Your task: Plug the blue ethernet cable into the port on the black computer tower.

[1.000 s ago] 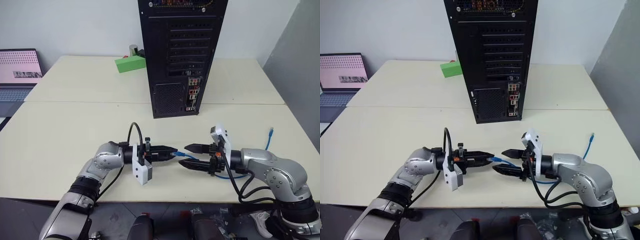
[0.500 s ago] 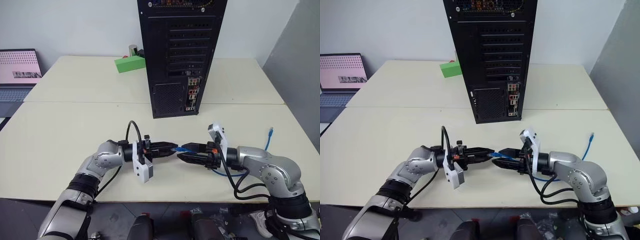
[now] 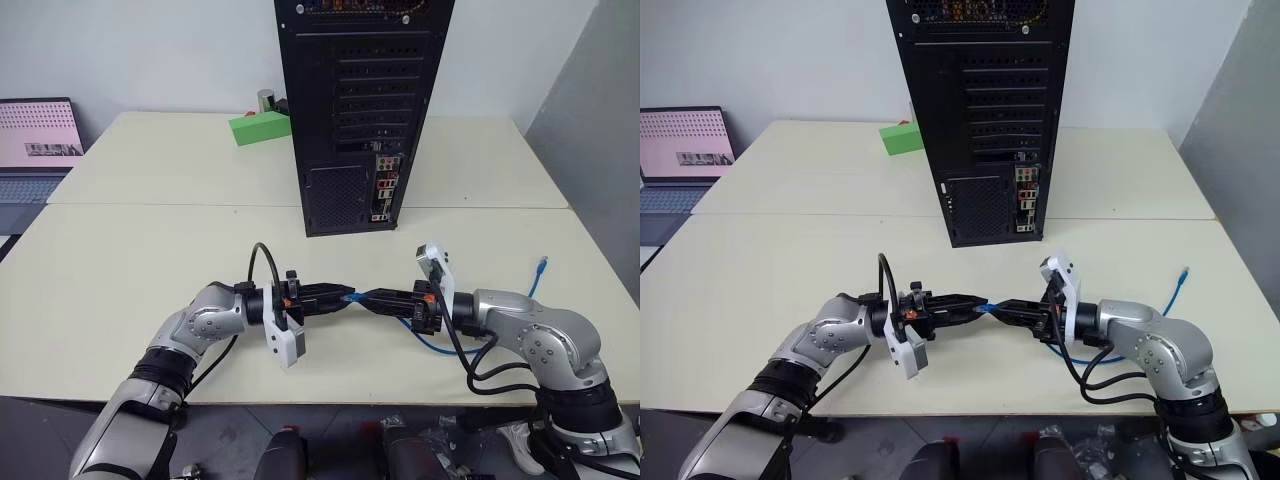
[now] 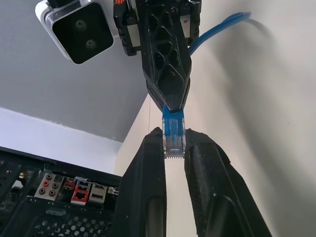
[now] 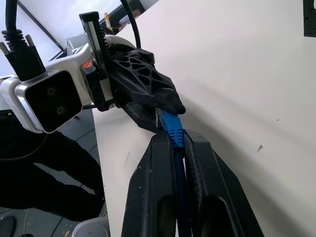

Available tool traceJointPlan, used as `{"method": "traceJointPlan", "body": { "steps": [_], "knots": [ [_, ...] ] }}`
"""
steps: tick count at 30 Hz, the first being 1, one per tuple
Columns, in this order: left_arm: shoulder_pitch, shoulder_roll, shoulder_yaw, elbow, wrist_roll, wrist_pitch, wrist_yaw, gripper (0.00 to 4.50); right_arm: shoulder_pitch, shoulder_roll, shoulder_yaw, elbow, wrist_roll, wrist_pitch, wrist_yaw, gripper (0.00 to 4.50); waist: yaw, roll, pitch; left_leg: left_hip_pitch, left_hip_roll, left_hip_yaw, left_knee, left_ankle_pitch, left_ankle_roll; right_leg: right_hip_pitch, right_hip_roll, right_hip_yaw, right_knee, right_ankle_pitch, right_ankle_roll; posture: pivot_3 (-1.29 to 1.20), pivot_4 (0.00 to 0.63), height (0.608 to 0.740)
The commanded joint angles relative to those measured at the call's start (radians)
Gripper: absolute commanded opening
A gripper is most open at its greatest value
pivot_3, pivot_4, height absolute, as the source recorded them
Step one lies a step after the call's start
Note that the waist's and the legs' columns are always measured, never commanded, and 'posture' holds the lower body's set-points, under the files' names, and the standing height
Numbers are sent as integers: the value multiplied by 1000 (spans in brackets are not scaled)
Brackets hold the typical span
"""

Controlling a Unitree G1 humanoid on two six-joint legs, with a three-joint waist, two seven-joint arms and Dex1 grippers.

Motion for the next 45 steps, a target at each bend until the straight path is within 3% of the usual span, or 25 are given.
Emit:
{"method": "traceJointPlan", "body": {
  "steps": [1, 8, 13, 17, 23, 28, 34, 45],
  "knots": [
    [11, 15, -34, -42, -37, 33, -9, 1099, -29, -8, -11, -10, 27, 1, 21, 0, 0, 0, 0, 0, 0, 0, 0, 0, 0, 0, 0, 0, 0, 0, 0, 0, 150, 740],
    [61, 57, -77, -82, -164, 194, -104, 2462, -33, -29, -5, 6, 0, -23, 44, 0, -1, 0, 0, 0, 0, 0, 0, 0, 0, 0, 0, 0, 0, 0, 0, 0, 150, 740],
    [148, 86, -20, -186, -385, 518, -203, 3494, 12, -64, -56, -38, -37, -72, 12, 0, -1, 0, 0, 0, 0, 0, 0, 0, 0, -1, 0, 0, 0, 0, 0, 0, 150, 740],
    [162, 58, 63, -362, -554, 922, -161, 4184, 59, -62, -154, -101, -86, -132, -107, 0, 1, 0, 0, 0, 0, 0, 0, 0, 0, 0, 0, 0, 0, 0, 0, 0, 150, 740],
    [113, -56, 98, -603, -626, 1372, -1, 4184, 21, 37, -117, -185, -221, -178, -350, 0, -1, 0, 0, -1, 0, -1, 0, 0, 0, 0, 0, -1, 0, -1, 1, 0, 150, 740],
    [79, -159, 102, -677, -560, 1556, 157, 4184, -58, 202, -49, -197, -361, -156, -609, 0, -14, 0, 0, 0, 1, -1, 0, 0, 0, -1, 1, 0, 1, -1, 1, 0, 150, 740],
    [59, -221, 122, -653, -500, 1576, 228, 4184, -137, 359, 0, -136, -447, -144, -751, 0, -10, 0, 0, -1, 0, -1, 0, 0, 0, -3, 1, 1, 1, 0, 0, 0, 150, 740],
    [55, -231, 149, -651, -478, 1575, 200, 4184, -208, 427, -15, 28, -540, -213, -793, 0, -5, 0, 0, -2, 0, 0, -1, 0, 0, -3, 0, 1, 1, 0, 0, 0, 150, 740]
  ]
}}
